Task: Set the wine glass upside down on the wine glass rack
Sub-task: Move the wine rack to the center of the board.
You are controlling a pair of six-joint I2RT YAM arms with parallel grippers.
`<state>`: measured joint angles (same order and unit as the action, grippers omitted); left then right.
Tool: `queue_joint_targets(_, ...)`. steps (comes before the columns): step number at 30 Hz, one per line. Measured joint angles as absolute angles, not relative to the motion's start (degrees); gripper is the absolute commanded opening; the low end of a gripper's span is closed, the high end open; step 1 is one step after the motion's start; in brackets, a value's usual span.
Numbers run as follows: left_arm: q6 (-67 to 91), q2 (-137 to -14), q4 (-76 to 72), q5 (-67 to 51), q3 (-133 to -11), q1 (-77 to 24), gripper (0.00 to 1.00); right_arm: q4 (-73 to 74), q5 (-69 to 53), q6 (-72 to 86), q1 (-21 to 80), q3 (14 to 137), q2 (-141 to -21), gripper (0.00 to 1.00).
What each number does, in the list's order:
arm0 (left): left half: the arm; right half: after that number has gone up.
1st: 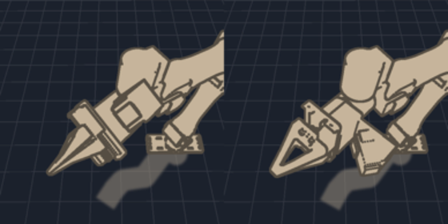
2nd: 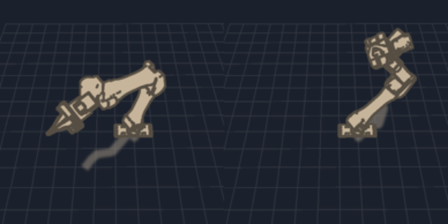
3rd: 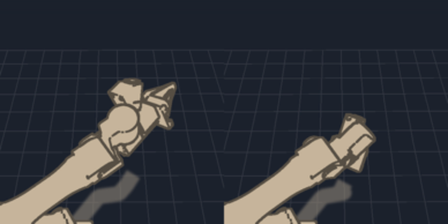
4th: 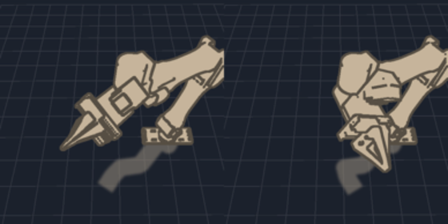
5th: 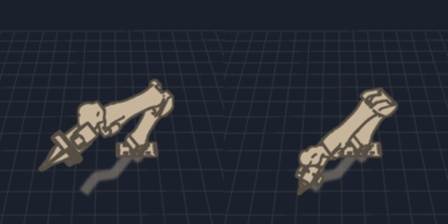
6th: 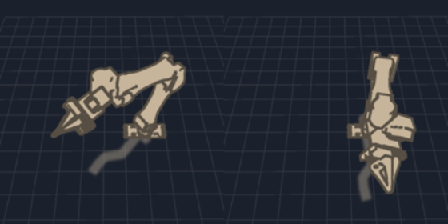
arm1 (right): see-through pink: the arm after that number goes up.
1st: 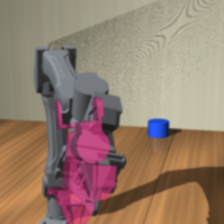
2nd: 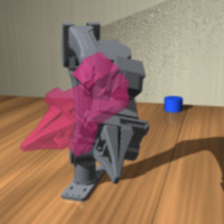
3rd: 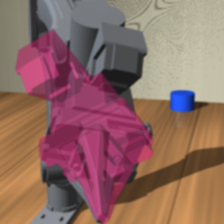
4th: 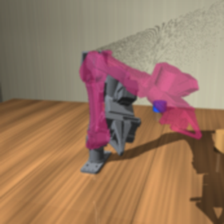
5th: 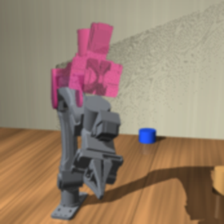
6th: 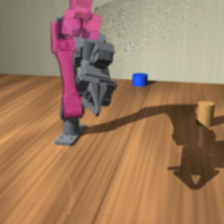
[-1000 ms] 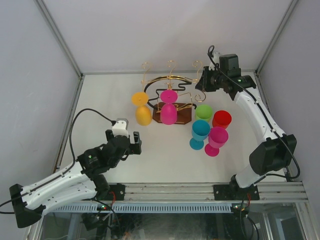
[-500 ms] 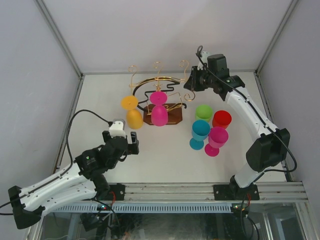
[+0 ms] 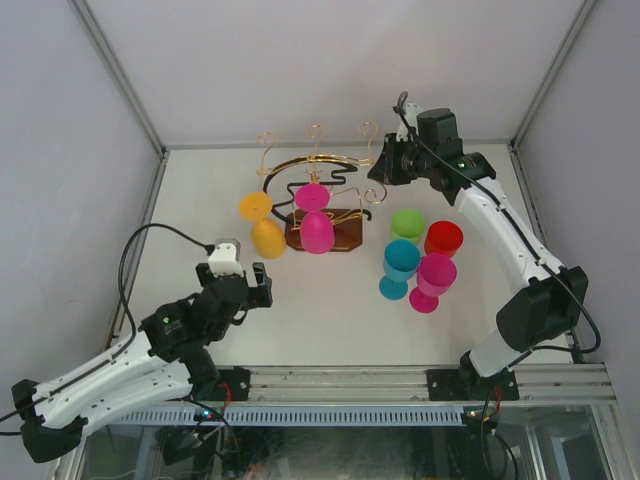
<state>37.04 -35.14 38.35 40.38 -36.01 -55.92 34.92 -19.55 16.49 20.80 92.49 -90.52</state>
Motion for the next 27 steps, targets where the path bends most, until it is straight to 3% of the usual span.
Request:
queue_joint_targets(15, 37.12, -35.66, 38.59, 40.34, -36.01, -55.92, 1.0, 33.39, -18.96, 17.82, 25.04, 90.78, -90.45, 0.09)
queue_joint_targets(19, 37.12, -34.72, 38.92, 40.38, -36.01, -55.92, 1.0, 33.1, -19.0, 18.02, 26.15, 90.67, -90.48, 0.25)
queue_joint_targets(21, 37.12, -34.2, 39.31, 40.51, -36.05, -55.92, 1.0, 32.99, -19.25, 18.09, 26.37, 90.54, -90.48, 0.42)
queue_joint_targets(25, 37.15, -33.32, 40.56, 41.52, -36.62, -55.92, 1.0, 32.71, -19.11, 17.93, 25.85, 88.68, -89.1, 0.63)
queue_joint_targets(27, 37.15, -32.77, 41.19, 42.3, -37.28, -55.92, 1.0, 32.64, -19.11, 17.67, 25.21, 86.7, -86.72, 0.81)
